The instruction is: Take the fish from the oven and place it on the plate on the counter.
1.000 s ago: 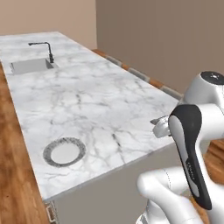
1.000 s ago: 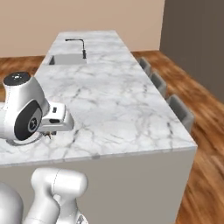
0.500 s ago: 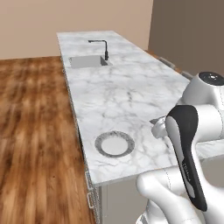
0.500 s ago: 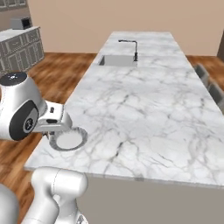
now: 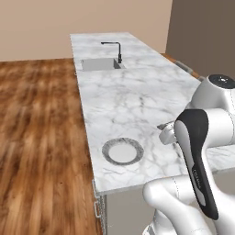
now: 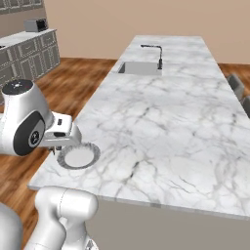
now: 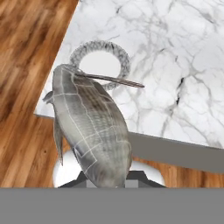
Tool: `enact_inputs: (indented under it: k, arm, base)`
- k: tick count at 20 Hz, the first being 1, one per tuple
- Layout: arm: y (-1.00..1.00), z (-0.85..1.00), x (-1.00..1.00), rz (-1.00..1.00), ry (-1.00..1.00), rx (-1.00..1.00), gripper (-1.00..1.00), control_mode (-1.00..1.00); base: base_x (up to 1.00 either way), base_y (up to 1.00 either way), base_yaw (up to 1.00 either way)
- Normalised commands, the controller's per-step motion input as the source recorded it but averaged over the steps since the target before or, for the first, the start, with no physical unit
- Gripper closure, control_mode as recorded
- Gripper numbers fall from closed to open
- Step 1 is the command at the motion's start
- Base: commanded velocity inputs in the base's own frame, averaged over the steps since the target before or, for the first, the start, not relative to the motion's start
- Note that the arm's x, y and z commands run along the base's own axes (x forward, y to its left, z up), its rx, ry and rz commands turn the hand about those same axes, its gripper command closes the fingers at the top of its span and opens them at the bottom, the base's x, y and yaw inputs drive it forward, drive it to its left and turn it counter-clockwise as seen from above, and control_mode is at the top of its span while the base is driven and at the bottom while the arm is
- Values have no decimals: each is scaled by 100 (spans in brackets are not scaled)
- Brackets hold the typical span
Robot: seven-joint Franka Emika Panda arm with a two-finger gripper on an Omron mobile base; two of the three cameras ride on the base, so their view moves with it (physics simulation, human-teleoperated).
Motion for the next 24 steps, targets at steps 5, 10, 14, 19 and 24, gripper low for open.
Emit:
enact_inputs:
  k: [5,10,14,19,24]
  arm:
    - [0,0,0,0,0,0,100,100]
    - [0,0,3,0,0,0,100,-100]
    - [3,0,68,0,9,-2,100,-100]
    - [1,-3,100,0,26,-2,100,-100]
    - [0,-30,97,15,30,2,100,-100]
  base:
    - [0,0,0]
    - [0,0,0]
    - [0,0,0]
    - [0,0,0]
    - [0,0,0]
